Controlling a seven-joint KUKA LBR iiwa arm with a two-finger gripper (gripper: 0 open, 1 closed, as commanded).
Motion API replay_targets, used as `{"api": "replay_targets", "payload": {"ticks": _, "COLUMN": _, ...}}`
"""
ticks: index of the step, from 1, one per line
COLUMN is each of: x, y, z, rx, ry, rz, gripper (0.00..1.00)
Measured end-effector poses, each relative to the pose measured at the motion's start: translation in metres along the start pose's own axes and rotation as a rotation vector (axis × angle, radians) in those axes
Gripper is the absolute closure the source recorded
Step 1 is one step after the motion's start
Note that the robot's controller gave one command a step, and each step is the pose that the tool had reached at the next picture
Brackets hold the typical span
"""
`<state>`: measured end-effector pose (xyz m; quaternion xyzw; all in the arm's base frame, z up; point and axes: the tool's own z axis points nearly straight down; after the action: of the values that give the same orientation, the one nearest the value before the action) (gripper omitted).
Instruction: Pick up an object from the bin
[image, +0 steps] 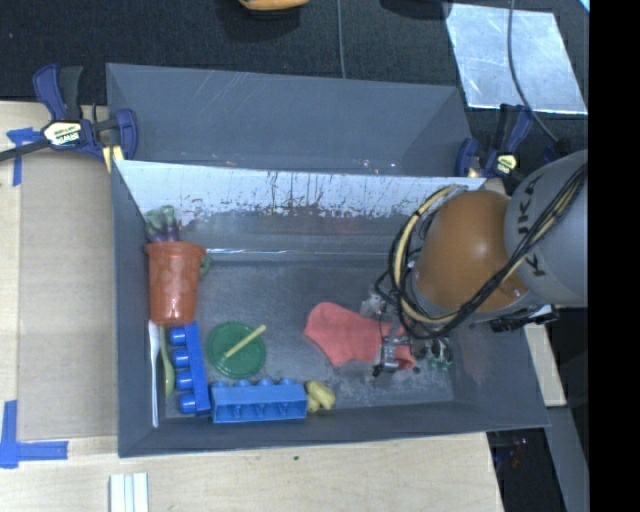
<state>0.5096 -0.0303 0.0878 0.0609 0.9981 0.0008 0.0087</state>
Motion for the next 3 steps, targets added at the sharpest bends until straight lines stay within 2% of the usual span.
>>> {"api": "replay_targets", "payload": {"ticks": 1, "x": 0.013, "y": -0.003, "z": 0.016, "rx": 0.0, "ry": -0.003, "rz": 0.245, "gripper": 1.0}}
{"api": "replay_targets", "payload": {"ticks": 2, "x": 0.013, "y": -0.003, "z": 0.016, "rx": 0.0, "ry": -0.003, "rz": 0.245, "gripper": 1.0}}
{"api": "replay_targets", "payload": {"ticks": 3, "x": -0.007, "y": 0.011, "z": -0.055, "rx": 0.001, "ry": -0.001, "rz": 0.191, "gripper": 1.0}}
